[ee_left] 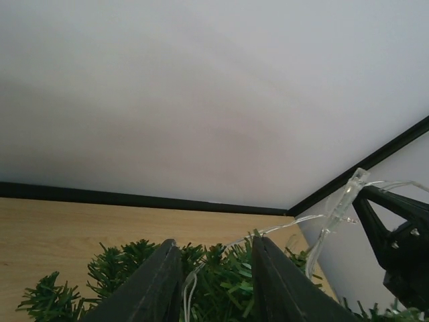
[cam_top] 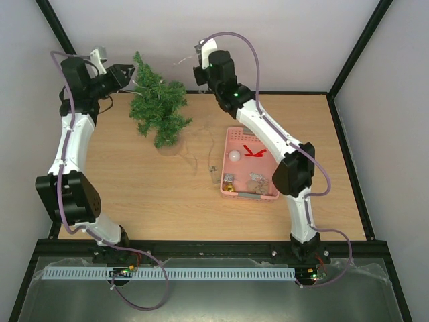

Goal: Decorate the small christmas tree
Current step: Wrap the decoration item around the Christmas tree.

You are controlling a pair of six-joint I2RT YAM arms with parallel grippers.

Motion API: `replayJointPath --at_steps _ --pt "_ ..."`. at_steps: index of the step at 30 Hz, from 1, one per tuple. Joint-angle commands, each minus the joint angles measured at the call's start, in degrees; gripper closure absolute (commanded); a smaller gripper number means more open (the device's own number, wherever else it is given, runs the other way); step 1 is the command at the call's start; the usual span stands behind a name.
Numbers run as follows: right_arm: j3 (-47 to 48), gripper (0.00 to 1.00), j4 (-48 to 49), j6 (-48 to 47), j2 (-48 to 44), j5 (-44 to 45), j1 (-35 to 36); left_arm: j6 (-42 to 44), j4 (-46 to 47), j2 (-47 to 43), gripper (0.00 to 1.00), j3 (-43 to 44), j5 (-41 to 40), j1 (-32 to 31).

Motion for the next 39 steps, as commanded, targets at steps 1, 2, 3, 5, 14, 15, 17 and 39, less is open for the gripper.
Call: replayJointPath --at_steps 1,2,3,5,14,15,17,39 --pt "-3.5 0.98 -3.5 -1.1 -6.7 1.0 -0.3 0.5 -0.6 -4.0 0.68 -0.2 -0.8 -0.1" --pt "-4.8 0.98 -3.6 -0.8 -7.7 -0.1 -0.3 0.7 -0.9 -4.4 0.67 -0.7 -1.3 -0.1" --pt "-6.1 0.98 -3.9 -0.5 -8.6 -1.0 -0.3 1.0 -1.4 -4.8 0.64 -0.9 -1.7 -0.1" --pt "-8.2 0.98 -4.8 0.2 -9.9 -2.3 -0.3 1.6 -2.5 -5.7 0.57 -1.3 -2.8 -0.1" --pt "-16.8 0.98 -3.4 0.0 -13.8 -0.7 -1.1 2.0 -4.2 -8.6 0.5 -4.6 -4.3 0.4" --pt "-17.3 0.98 -3.4 0.1 -13.8 -0.8 -1.2 2.0 -4.7 -8.9 0.5 -5.1 -4.1 0.4" --pt "-17.5 0.98 -3.4 0.3 -13.9 -1.1 -1.3 2.0 -5.5 -10.0 0.5 -6.4 -3.7 0.4" --pt "-29.3 0.98 -9.8 0.9 -22.3 -0.4 -2.0 2.7 -12.9 -23.5 0.36 -14.6 -8.3 -1.5"
